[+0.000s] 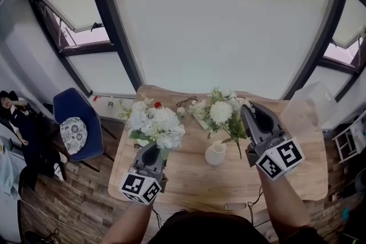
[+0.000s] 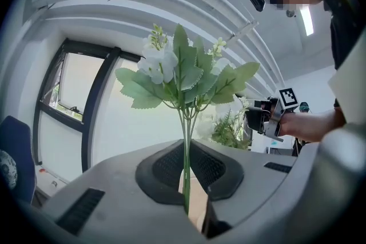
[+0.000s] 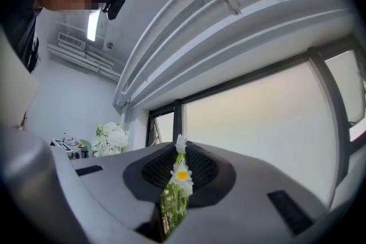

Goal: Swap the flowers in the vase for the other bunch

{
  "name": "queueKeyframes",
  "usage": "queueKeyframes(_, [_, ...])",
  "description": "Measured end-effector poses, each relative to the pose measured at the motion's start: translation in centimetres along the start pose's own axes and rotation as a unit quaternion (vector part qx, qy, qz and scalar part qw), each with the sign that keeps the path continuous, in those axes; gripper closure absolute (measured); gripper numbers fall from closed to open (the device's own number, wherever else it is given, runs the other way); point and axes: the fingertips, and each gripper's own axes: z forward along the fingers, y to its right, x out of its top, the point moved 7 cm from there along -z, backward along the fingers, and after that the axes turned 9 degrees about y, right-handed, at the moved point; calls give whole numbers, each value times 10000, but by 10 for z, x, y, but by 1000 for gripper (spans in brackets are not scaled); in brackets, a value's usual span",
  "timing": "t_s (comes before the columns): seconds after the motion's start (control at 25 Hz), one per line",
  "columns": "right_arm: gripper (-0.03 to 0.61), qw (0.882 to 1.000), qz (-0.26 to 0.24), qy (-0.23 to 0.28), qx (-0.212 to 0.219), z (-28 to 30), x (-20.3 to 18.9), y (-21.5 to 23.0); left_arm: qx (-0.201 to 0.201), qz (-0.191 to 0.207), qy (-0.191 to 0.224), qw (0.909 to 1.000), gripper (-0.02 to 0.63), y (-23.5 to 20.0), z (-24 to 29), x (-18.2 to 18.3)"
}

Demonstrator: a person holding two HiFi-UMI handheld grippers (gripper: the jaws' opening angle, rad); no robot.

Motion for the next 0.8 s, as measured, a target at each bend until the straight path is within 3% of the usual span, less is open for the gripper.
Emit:
queueKeyframes(0.32, [517,9994,-156,73,-291,-19,12,-2,-260,-14,14,9997,595,0,2,1])
queueKeyframes(0.8, [517,9967,-271,-22,-765,-66,20,34,-689,-179,-62,9974,595,33,43,-11])
